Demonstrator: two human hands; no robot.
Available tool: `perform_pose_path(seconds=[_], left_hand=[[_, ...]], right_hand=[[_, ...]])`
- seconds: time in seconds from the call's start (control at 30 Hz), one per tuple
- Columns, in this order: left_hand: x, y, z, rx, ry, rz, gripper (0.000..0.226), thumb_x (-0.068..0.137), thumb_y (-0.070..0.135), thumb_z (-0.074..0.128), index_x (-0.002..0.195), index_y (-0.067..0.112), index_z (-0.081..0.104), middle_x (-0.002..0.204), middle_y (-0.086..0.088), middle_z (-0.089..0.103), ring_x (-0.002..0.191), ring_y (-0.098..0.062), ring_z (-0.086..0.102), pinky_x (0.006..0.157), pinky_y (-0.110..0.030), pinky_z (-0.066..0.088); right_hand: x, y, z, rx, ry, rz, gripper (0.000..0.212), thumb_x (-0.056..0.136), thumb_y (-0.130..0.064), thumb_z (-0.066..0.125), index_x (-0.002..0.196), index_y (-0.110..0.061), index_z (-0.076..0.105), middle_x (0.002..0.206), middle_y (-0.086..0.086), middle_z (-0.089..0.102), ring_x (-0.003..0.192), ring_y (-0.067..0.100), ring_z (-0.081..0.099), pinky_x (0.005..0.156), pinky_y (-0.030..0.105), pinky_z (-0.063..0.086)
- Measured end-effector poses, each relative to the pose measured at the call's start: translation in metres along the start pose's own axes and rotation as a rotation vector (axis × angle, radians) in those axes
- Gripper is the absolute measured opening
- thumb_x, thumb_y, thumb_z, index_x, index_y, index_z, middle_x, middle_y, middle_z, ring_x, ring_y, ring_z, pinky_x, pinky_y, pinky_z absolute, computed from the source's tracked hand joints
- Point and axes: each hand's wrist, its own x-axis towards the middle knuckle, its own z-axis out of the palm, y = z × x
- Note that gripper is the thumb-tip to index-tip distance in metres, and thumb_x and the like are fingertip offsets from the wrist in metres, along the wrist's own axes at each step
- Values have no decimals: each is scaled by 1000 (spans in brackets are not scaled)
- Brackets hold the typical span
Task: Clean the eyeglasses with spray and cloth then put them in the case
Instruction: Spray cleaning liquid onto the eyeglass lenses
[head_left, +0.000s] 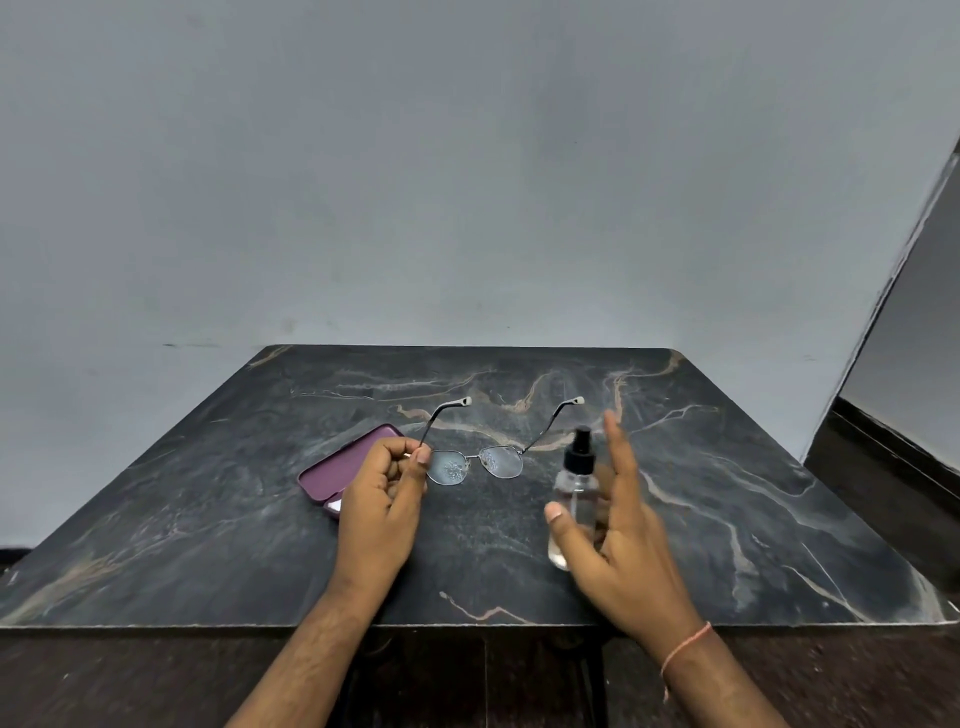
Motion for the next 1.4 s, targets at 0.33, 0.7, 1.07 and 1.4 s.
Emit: perform_pose_path(seconds=[0.33, 0.7, 1.07, 1.4], left_hand=[[-7, 8, -2, 84, 62, 142, 32, 99, 73, 55, 105, 43, 67, 86, 5, 72, 60, -15, 57, 55, -33, 48], [-11, 11, 0, 56, 81, 171, 24, 100, 71, 58, 106, 48, 66, 92, 1, 73, 70, -30, 65, 62, -43, 54], [-10, 13, 1, 12, 52, 142, 7, 99, 53, 62, 104, 50, 66, 90, 1, 73, 71, -34, 64, 66, -39, 56], [-6, 4, 2, 26, 11, 139, 27, 100, 67, 60, 106, 42, 67, 89, 5, 74, 73, -7, 68, 71, -19, 56]], right_hand=[[9, -9, 23, -28, -7, -60, 84, 84, -39, 60, 158, -66, 31, 70, -7, 61, 60, 13, 59, 54, 19, 48], [11, -6, 25, -107, 6, -64, 66, 92, -54, 63, 153, -65, 38, 72, -16, 64, 61, 10, 63, 53, 16, 46], [12, -5, 25, 50, 5, -39, 63, 90, -46, 70, 147, -60, 49, 68, -11, 67, 50, 10, 58, 52, 27, 52], [8, -17, 32, 263, -40, -11, 63, 90, -43, 73, 150, -53, 53, 62, -4, 63, 51, 20, 60, 54, 34, 56]])
